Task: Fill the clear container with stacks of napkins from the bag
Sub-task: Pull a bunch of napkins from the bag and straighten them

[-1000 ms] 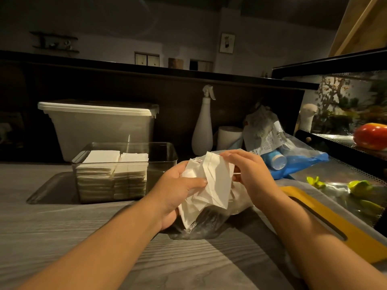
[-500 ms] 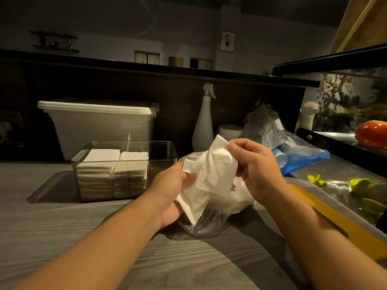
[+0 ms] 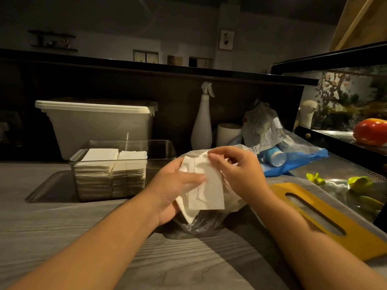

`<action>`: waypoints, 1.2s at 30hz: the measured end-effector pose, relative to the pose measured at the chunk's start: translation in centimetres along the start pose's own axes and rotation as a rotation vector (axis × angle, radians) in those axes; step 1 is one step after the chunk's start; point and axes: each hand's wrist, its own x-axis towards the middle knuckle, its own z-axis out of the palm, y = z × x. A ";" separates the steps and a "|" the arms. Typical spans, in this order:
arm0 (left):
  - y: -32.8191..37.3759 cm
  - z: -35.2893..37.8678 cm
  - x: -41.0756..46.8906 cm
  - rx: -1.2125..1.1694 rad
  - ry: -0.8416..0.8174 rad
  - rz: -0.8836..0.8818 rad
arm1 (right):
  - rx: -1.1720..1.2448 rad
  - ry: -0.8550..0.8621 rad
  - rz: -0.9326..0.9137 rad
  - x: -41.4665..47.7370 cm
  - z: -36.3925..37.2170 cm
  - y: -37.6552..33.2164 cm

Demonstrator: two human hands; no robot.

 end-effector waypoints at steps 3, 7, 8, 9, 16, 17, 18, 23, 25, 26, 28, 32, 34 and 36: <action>0.4 -0.2 0.1 0.146 0.162 0.175 | -0.070 0.013 0.117 0.5 -1.0 0.4; 1.2 -1.4 0.4 0.358 0.331 0.428 | -0.457 -0.229 0.192 0.7 -1.7 0.8; 1.3 -1.6 0.4 0.451 0.358 0.489 | -0.520 -0.296 0.195 0.7 -1.7 1.0; 1.3 -1.8 0.4 0.521 0.376 0.534 | -0.573 -0.354 0.192 0.7 -1.6 1.0; 0.7 -1.8 0.8 0.609 0.437 0.572 | -0.792 -0.691 0.149 -0.1 -1.8 0.2; 0.7 -1.8 0.8 0.614 0.435 0.570 | -0.805 -0.682 0.129 -0.1 -1.8 0.1; 0.6 -1.7 0.8 0.613 0.429 0.567 | -0.801 -0.649 0.107 -0.1 -1.7 0.2; 0.5 -1.6 0.7 0.617 0.420 0.564 | -0.676 -0.473 0.072 0.1 -1.7 0.1; 0.6 -1.6 0.7 0.612 0.415 0.571 | -0.693 -0.409 0.072 0.2 -1.7 -0.2; 0.6 -1.6 0.6 0.607 0.411 0.573 | -0.701 -0.381 0.072 0.2 -1.7 -0.3; 0.6 -1.6 0.6 0.597 0.401 0.574 | -0.740 -0.363 0.066 0.1 -1.7 -0.4; 0.5 -1.6 0.6 0.601 0.400 0.569 | -0.829 -0.392 0.035 -0.1 -1.5 -0.1; 0.5 -1.6 0.6 0.600 0.402 0.572 | -0.740 -0.369 0.063 0.0 -1.7 -0.3; 0.5 -1.6 0.6 0.596 0.403 0.572 | -0.610 -0.375 0.109 0.3 -1.9 -0.3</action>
